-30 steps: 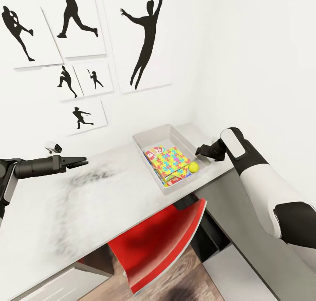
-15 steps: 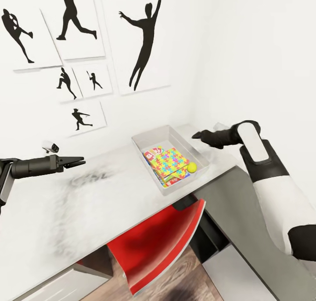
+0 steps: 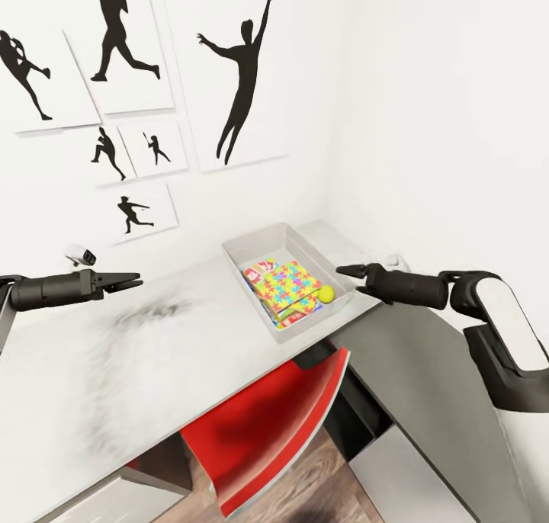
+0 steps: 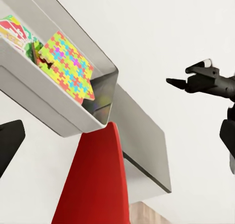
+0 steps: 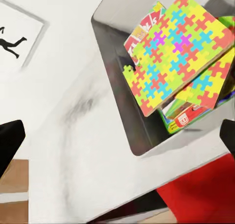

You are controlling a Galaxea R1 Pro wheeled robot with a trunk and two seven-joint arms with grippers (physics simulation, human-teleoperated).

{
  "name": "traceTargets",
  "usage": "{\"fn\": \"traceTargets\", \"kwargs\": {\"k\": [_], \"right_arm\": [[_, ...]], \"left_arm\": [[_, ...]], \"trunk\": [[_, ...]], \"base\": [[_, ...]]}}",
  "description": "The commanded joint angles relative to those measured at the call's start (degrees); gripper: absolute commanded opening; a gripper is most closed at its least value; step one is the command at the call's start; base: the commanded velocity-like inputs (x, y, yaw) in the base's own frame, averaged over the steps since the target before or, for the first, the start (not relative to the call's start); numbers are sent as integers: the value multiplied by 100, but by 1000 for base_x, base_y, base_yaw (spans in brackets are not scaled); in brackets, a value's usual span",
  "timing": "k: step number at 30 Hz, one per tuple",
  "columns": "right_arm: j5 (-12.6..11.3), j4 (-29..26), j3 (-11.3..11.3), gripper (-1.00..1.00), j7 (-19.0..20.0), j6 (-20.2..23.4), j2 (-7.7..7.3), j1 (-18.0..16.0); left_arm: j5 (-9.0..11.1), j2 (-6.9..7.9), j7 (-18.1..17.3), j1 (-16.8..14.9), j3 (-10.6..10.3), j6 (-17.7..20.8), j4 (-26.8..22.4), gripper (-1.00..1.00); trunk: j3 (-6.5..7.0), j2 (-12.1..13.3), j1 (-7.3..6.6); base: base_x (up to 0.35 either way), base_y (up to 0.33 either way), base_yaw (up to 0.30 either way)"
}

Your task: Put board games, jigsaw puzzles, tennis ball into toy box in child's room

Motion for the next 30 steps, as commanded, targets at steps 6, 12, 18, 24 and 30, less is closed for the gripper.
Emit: {"fn": "traceTargets", "kwargs": {"k": [6,12,18,24,30], "right_arm": [[-181,-88,-478,100,478,1,-11,824],[-164,-112,-911,100,2004,1,-13,1665],[-19,-123,-1203,100,3748,1,-10,2652],[120,-126,-1526,100,4726,1,32,3541],[435,-126,-1644,100,5098,1,52,4047]], "left_arm": [[7,6,-50,109,-2,60,0,100],[-9,9,-208,219,0,43,0,100],[-8,44,-208,415,5,28,0,100],[23,176,-208,718,13,26,0,100],[91,213,-208,1071,268,20,0,100]], "trunk": [[44,-11,4],[98,-11,4],[152,-11,4],[206,-11,4],[260,-11,4]], "base": [[0,0,-84],[0,0,-81],[0,0,-43],[0,0,-9],[0,0,-2]]}}
